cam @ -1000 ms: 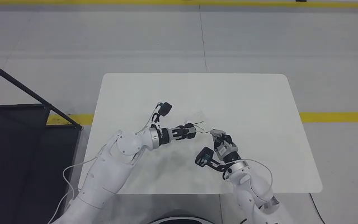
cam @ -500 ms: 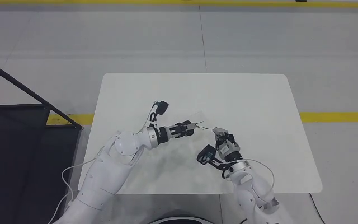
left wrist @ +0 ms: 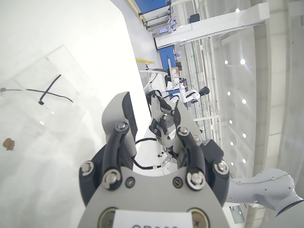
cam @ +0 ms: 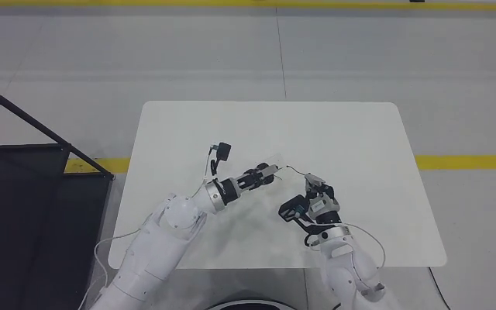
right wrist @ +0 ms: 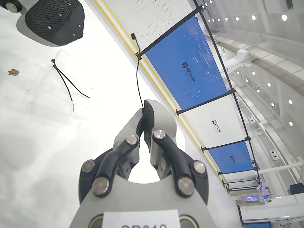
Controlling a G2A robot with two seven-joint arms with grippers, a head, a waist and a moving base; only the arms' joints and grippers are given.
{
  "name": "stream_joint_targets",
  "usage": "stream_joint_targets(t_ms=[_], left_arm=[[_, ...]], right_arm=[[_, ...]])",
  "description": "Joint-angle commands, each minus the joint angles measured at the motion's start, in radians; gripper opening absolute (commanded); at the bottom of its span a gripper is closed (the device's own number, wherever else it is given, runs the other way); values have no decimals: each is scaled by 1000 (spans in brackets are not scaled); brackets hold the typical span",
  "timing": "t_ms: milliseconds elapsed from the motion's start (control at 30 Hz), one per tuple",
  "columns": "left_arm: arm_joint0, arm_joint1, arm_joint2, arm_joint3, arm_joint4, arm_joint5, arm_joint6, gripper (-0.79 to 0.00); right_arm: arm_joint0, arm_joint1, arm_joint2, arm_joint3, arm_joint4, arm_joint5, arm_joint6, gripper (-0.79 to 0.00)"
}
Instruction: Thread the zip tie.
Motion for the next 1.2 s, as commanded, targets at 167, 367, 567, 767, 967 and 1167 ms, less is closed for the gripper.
stream_joint_targets(t_ms=[167,367,567,767,967,1167], left_arm=[[28,-10,42,-29,119,-36,145,-336],[52,-15,57,-54,201,-51,228,-332],[50,-23,80,-55,254,-40,277,-477],[35,-37,114,-41,321,2,352,-502],[23,-48,130,-21,323,-6,373,-514],[20,-53,130,-13,321,-20,371,-517]], right_arm=[[7,-8,-18,-3,12,-6,-14,-785],[5,-12,-18,-6,7,-14,-21,-785],[-5,-14,-17,-9,-6,-23,-31,-785],[-9,-16,-16,-11,-21,-35,-35,-785],[-16,-19,-13,-14,-32,-42,-38,-785],[-22,-22,-12,-16,-46,-39,-30,-785]])
